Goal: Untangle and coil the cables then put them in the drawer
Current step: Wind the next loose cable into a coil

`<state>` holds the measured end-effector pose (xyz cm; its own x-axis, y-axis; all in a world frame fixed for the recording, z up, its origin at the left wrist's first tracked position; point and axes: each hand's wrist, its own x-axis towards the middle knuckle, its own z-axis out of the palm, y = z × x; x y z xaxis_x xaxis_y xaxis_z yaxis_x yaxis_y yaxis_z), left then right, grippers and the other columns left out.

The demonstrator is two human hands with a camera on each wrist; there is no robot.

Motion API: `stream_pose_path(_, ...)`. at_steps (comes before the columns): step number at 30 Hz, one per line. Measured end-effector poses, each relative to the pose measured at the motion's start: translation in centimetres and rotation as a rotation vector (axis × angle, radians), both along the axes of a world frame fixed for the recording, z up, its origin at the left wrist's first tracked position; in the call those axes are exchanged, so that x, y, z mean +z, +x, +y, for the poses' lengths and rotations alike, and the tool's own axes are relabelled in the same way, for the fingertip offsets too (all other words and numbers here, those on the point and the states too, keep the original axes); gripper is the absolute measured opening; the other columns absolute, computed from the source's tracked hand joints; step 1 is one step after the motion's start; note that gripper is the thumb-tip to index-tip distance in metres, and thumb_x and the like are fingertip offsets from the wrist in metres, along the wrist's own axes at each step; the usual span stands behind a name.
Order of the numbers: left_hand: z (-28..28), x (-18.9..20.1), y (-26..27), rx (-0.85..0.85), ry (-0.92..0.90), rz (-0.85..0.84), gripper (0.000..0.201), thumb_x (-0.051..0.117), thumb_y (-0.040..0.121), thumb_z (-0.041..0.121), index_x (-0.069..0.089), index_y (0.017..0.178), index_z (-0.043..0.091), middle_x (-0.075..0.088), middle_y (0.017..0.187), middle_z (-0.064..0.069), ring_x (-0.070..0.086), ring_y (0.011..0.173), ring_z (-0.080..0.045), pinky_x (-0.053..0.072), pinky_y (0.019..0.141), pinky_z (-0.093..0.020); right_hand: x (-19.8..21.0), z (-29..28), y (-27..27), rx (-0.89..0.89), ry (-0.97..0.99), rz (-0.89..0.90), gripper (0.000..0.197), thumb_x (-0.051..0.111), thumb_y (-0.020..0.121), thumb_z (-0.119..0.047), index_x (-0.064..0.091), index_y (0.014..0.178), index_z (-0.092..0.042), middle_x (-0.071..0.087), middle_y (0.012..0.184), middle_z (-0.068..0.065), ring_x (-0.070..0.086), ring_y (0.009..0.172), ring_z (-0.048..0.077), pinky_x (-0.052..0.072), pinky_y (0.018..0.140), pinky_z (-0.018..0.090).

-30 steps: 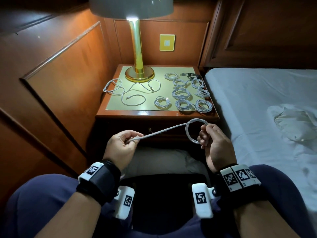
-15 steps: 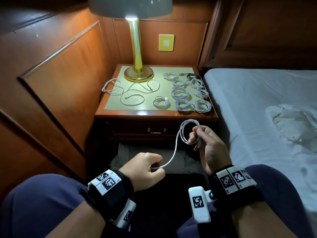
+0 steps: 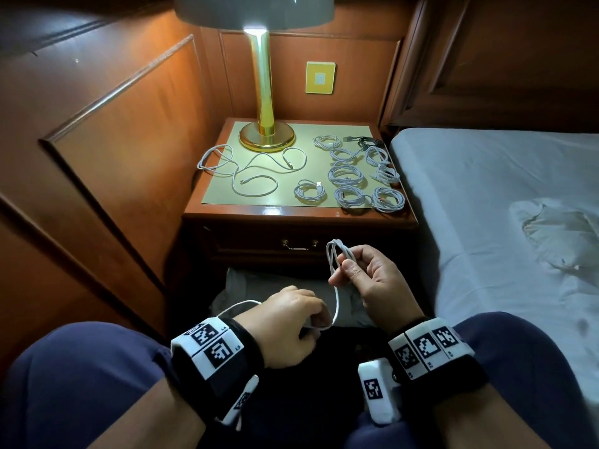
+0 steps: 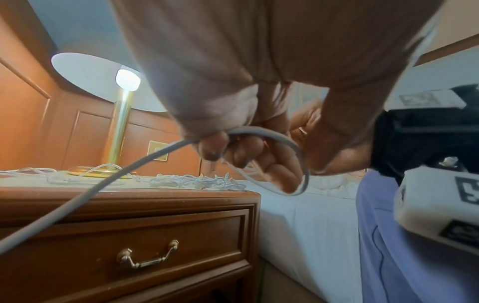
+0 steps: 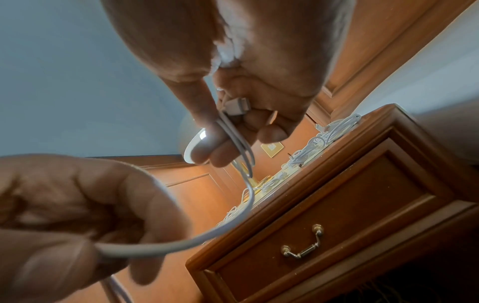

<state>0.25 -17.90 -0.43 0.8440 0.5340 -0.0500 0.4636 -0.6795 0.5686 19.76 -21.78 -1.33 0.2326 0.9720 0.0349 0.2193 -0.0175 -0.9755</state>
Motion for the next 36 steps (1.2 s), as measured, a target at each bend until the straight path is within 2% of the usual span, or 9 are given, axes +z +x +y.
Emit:
stream_pose_path(3, 0.5, 0.5, -0.1, 0.023, -0.049, -0.134, 0.027, 0.064, 0.082, 0.006, 0.076, 0.1, 0.021, 0.07, 0.094, 0.012, 0.063, 0.092, -0.002, 0.046, 0.083, -0.011, -0.1, 0.1, 0.1, 0.004, -0.011, 0.006, 0.009, 0.054, 0.102, -0.016, 0.062, 0.097, -0.017, 0.075, 0.081, 0.005, 0.067, 0.082, 0.034, 0.052, 0.086, 0.052)
stream_pose_path(7, 1.0, 0.8, 0.1, 0.241, -0.123, -0.483, 0.018, 0.076, 0.08, 0.001, 0.078, 0.085, 0.018, 0.074, 0.083, 0.009, 0.068, 0.08, -0.004, 0.05, 0.077, -0.015, -0.2, 0.1, -0.2, 0.095, -0.055, -0.037, 0.006, 0.056, 0.1, -0.016, 0.061, 0.099, -0.013, 0.075, 0.078, 0.004, 0.068, 0.079, 0.017, 0.051, 0.084, 0.036)
stream_pose_path(12, 2.2, 0.3, 0.1, 0.443, -0.283, -0.742, 0.012, 0.077, 0.08, -0.002, 0.071, 0.085, 0.006, 0.072, 0.083, -0.006, 0.068, 0.079, -0.012, 0.052, 0.077, -0.022, -0.1, 0.0, -1.6, 0.216, -0.173, 0.245, 0.017, 0.05, 0.096, -0.016, 0.055, 0.092, -0.001, 0.048, 0.054, 0.004, 0.043, 0.045, 0.011, 0.034, 0.048, 0.022)
stream_pose_path(14, 2.2, 0.1, -0.1, 0.471, -0.287, -0.746, 0.01, 0.077, 0.082, 0.001, 0.073, 0.088, 0.008, 0.073, 0.084, -0.003, 0.069, 0.08, -0.011, 0.052, 0.077, -0.021, 0.5, 0.0, -1.9, 0.226, -0.217, 0.391, 0.017, 0.045, 0.102, -0.011, 0.054, 0.093, 0.001, 0.036, 0.053, 0.0, 0.031, 0.043, 0.008, 0.027, 0.044, 0.02)
stream_pose_path(19, 2.9, -0.4, -0.7, 0.527, -0.186, -0.68, 0.012, 0.073, 0.088, 0.01, 0.078, 0.093, 0.02, 0.076, 0.092, 0.006, 0.071, 0.09, -0.011, 0.056, 0.087, -0.033, 1.7, -0.6, -1.9, 0.266, -0.229, 0.469, 0.041, 0.058, 0.094, -0.044, 0.052, 0.072, -0.01, 0.029, 0.05, -0.004, 0.023, 0.042, 0.009, 0.021, 0.043, 0.02)
stream_pose_path(23, 2.0, -0.7, -0.3, 0.497, -0.197, -0.597, 0.018, 0.069, 0.091, 0.014, 0.077, 0.092, 0.03, 0.075, 0.085, 0.006, 0.07, 0.077, -0.017, 0.058, 0.074, -0.038, 1.7, -0.9, -2.5, 0.22, -0.159, 0.579, 0.041, 0.051, 0.094, -0.038, 0.047, 0.057, -0.023, 0.024, 0.051, -0.004, 0.018, 0.042, 0.008, 0.02, 0.037, 0.017)
stream_pose_path(28, 1.6, -0.6, 0.2, 0.442, -0.363, -0.561, 0.02, 0.059, 0.098, 0.011, 0.076, 0.093, 0.021, 0.068, 0.071, 0.004, 0.058, 0.065, -0.006, 0.051, 0.064, -0.025, 2.5, -0.8, -2.0, 0.046, -0.115, 0.727, 0.04, 0.048, 0.093, -0.044, 0.039, 0.061, -0.02, 0.024, 0.047, -0.004, 0.021, 0.039, 0.009, 0.017, 0.04, 0.019)
stream_pose_path(33, 3.2, -1.3, -1.4, 0.561, -0.176, -0.385, 0.017, 0.064, 0.095, 0.018, 0.074, 0.086, 0.028, 0.065, 0.064, 0.022, 0.054, 0.059, 0.005, 0.042, 0.061, -0.016, 3.1, -0.7, 0.9, -0.22, -0.075, 0.973, 0.043, 0.048, 0.099, -0.036, 0.032, 0.061, -0.024, 0.02, 0.045, -0.008, 0.016, 0.039, 0.008, 0.007, 0.052, 0.029)
stream_pose_path(36, 4.1, -1.2, -2.4, 0.67, -0.038, -0.305, 0.013, 0.066, 0.093, 0.019, 0.075, 0.088, 0.027, 0.066, 0.068, 0.017, 0.056, 0.059, 0.007, 0.038, 0.059, -0.01, 3.3, -1.0, 2.1, -0.274, -0.099, 1.002, 0.041, 0.045, 0.097, -0.035, 0.031, 0.059, -0.026, 0.019, 0.044, -0.009, 0.017, 0.038, 0.009, 0.012, 0.048, 0.026)
